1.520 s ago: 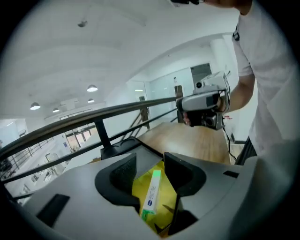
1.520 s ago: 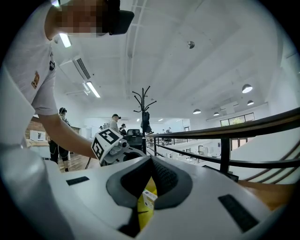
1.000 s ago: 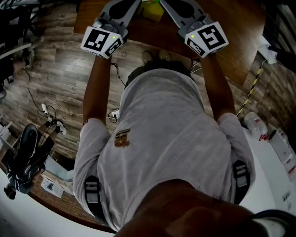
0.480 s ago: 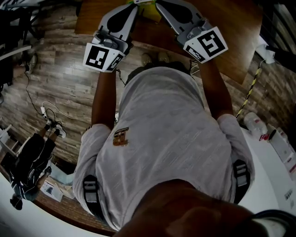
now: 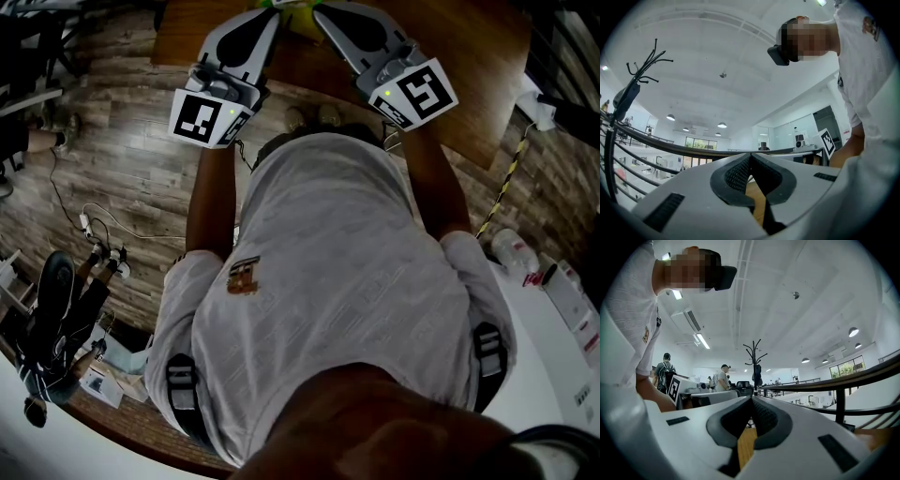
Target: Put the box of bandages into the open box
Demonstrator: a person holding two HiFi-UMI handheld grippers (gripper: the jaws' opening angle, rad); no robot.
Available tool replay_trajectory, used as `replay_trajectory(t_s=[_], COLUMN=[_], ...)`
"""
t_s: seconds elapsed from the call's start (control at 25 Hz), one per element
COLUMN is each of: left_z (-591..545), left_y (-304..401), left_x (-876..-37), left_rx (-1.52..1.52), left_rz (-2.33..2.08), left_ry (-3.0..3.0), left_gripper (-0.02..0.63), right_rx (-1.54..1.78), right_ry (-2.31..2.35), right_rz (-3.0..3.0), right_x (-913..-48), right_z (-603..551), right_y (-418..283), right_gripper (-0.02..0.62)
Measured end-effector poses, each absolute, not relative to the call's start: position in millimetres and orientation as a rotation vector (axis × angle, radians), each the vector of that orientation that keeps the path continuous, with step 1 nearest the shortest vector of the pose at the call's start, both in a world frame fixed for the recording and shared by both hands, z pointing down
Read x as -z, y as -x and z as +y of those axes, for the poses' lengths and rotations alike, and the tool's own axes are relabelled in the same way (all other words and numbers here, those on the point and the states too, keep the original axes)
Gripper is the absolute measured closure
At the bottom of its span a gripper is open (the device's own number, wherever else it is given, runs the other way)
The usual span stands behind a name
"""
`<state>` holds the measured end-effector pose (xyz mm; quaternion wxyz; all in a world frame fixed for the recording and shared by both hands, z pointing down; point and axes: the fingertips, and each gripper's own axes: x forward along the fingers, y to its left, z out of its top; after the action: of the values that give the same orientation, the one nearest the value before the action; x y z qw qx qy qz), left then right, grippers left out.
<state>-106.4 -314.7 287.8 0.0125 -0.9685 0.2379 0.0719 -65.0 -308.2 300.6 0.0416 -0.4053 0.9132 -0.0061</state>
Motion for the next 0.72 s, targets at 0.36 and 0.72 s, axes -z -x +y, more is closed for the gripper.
replay_trajectory(t_s=[0.36, 0.72], left_z=[-315, -314], left_y=[111, 116], left_x=[-289, -288], left_rx=[-0.192, -0.178], left_rz=[0.748, 0.741], left_ry=[3.008, 3.004], left_gripper=[0.588, 0.588], right_rx=[0.033, 0.036], right_ry=[1.222, 1.215], right_rz=[2.805, 2.810], right_x=[-306, -306], right_z=[-309, -308], right_y=[71, 77], right_gripper=[0.565, 0.565])
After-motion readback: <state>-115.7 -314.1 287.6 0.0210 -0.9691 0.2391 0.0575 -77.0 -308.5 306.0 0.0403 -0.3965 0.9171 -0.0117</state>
